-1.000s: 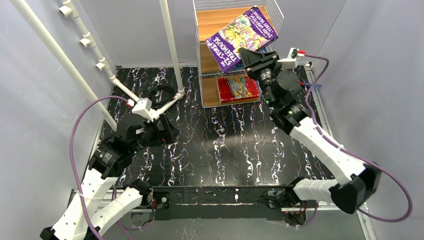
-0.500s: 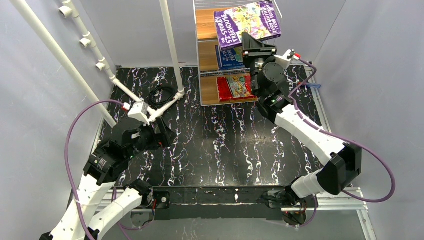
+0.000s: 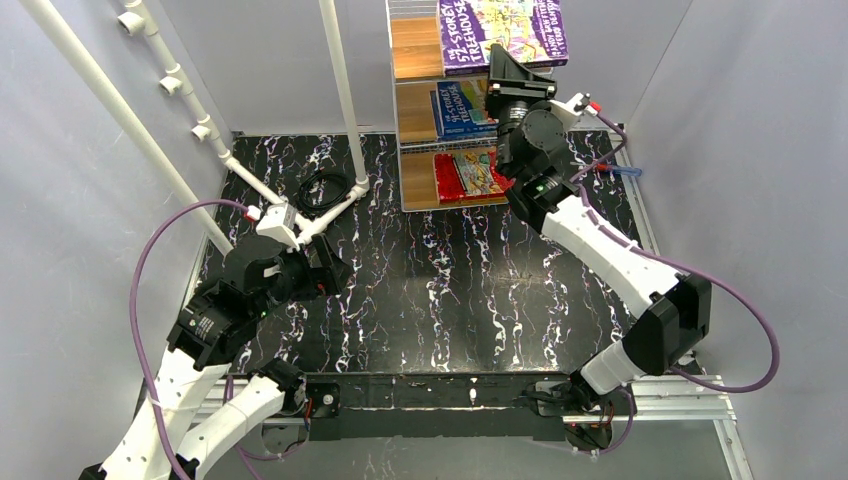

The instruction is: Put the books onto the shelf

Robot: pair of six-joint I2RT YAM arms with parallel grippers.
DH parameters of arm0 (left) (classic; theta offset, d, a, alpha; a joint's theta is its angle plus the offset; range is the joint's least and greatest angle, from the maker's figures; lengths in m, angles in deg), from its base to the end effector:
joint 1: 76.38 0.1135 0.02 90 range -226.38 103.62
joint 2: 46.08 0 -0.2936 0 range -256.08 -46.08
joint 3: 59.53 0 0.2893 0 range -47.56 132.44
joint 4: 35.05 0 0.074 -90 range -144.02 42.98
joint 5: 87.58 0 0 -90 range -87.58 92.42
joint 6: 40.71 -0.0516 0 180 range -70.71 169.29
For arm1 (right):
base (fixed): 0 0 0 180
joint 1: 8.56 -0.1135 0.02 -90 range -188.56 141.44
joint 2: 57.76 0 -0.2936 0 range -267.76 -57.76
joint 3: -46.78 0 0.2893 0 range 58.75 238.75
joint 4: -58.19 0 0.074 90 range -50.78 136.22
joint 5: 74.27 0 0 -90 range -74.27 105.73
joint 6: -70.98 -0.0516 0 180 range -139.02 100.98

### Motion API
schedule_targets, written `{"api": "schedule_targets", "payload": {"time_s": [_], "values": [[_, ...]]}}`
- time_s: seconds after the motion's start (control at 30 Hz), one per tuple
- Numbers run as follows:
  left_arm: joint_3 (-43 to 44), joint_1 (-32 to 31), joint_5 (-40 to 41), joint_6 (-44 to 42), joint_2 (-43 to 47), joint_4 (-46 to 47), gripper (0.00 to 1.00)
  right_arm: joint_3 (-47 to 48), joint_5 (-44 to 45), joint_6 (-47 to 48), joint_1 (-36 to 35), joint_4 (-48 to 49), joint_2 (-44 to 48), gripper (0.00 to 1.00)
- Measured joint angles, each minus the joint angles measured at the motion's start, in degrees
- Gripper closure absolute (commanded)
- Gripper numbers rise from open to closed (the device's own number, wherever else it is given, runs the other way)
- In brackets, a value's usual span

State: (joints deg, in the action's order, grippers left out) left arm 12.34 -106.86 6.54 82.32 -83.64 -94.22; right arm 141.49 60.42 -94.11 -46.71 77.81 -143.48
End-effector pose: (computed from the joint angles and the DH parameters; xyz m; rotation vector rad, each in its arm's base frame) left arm 0.1226 -0.0678 0.4028 -0.0932 2.0592 -0.6298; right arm 0.3220 0.2068 0.5045 1.0657 0.7982 1.2923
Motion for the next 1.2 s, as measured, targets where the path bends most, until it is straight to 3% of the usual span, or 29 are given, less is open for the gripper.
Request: {"api": "schedule_targets", "payload": {"time_s": [0.43,0.87,1.2], "values": [[0.0,0.0,0.0,0.0,0.0,-0.2,0.13,9.1,3.0,-6.0,0.2,-7.4,-11.0,0.99],[0.0,0.0,0.0,-0.1,-0.4,-0.4,0.13,13.6,2.5,-10.3,3.9,-18.4,-12.2,0.99],[0.0,0.0,0.0,-0.1,-0.6,-0.3,0.13,19.3,-7.5,-16.3,8.6,-27.2,-13.3,0.99]]}}
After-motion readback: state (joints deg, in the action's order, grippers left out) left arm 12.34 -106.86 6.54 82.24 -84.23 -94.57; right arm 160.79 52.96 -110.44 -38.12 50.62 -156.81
